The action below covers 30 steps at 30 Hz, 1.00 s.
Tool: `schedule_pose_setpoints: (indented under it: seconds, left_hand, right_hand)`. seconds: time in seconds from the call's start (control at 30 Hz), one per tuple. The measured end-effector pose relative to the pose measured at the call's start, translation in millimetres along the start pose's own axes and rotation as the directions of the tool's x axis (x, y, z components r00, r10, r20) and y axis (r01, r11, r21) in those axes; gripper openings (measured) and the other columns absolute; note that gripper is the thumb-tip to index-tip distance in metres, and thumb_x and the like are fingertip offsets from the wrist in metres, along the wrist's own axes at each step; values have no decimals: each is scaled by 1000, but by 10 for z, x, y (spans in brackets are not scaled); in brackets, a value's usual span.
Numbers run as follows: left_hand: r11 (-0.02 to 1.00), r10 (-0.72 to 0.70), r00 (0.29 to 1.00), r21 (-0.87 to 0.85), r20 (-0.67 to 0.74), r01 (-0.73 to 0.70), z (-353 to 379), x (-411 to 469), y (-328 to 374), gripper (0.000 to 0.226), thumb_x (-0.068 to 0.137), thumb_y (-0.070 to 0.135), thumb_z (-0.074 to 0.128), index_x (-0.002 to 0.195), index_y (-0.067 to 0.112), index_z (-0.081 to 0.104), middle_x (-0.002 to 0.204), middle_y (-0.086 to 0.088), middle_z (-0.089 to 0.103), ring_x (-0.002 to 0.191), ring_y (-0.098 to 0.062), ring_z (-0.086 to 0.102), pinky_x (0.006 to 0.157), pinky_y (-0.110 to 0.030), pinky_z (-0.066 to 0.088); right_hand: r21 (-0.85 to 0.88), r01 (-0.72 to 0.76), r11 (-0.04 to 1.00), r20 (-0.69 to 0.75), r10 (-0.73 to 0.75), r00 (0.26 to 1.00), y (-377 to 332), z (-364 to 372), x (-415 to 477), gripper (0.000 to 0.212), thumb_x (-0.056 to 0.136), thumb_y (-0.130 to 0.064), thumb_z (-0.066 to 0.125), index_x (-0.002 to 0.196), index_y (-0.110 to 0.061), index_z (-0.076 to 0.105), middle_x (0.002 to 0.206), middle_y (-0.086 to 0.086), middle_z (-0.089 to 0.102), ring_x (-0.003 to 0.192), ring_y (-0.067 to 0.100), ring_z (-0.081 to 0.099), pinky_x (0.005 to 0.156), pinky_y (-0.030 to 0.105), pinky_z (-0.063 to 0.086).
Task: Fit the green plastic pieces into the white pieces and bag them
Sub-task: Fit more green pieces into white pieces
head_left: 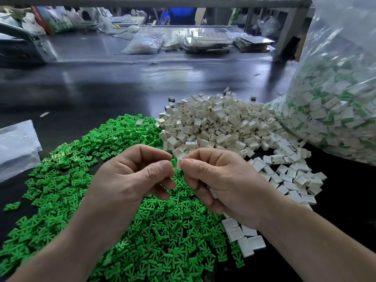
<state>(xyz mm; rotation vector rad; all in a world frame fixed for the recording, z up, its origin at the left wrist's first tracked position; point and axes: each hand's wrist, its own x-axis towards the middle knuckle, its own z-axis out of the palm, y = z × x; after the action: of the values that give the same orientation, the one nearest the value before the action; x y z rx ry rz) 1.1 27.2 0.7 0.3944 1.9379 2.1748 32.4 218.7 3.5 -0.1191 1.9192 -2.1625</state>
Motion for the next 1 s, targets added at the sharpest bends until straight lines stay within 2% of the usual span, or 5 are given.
schedule_pose_setpoints:
  seconds: [0.23, 0.37, 0.6, 0.87, 1.0]
  left_hand:
    - [972, 135, 990, 192, 26, -138, 45, -47, 19, 21, 71, 32, 85, 85, 21, 75, 72, -11, 70, 63, -23, 68, 54, -27, 55]
    - [998, -17, 995, -59, 99, 23, 32, -45, 34, 46, 69, 47, 82, 99, 14, 73, 74, -14, 67, 61, -26, 65, 50, -31, 52]
    - [859, -123, 952, -449, 281, 244, 164, -61, -17, 48, 70, 34, 85, 108, 9, 71, 71, -13, 67, 56, -21, 67, 44, -24, 52]
    - [797, -230, 931, -495, 282, 347, 156, -57, -26, 51, 55, 31, 94, 97, 10, 75, 63, -10, 63, 46, -17, 62, 38, -21, 50]
    - [788, -236, 931, -505, 278, 351, 172, -67, -33, 47, 53, 30, 95, 91, 11, 74, 56, -9, 60, 40, -16, 59, 35, -21, 47]
  right_hand:
    - [-58, 34, 998, 12, -34, 999, -5, -2, -12, 20, 99, -23, 63, 80, -22, 68, 67, -1, 56, 44, 8, 44, 36, 18, 33]
    - [-23, 38, 999, 52, -37, 998, -7, -4, -19, 13, 94, -28, 66, 84, -21, 70, 68, -1, 56, 45, 9, 45, 36, 17, 33]
    - [112, -11, 994, 60, 4, 998, 33, 40, -13, 17, 90, -31, 64, 90, -14, 68, 66, 0, 53, 41, 6, 43, 35, 16, 30]
    - [95, -63, 994, 93, 55, 994, 12, 23, -19, 27, 92, -28, 64, 100, -2, 67, 63, -1, 53, 41, 6, 41, 34, 16, 30]
    - [78, -54, 996, 97, 46, 994, -3, 74, -36, 12, 89, -31, 66, 82, -22, 71, 61, -2, 53, 39, 6, 41, 34, 15, 30]
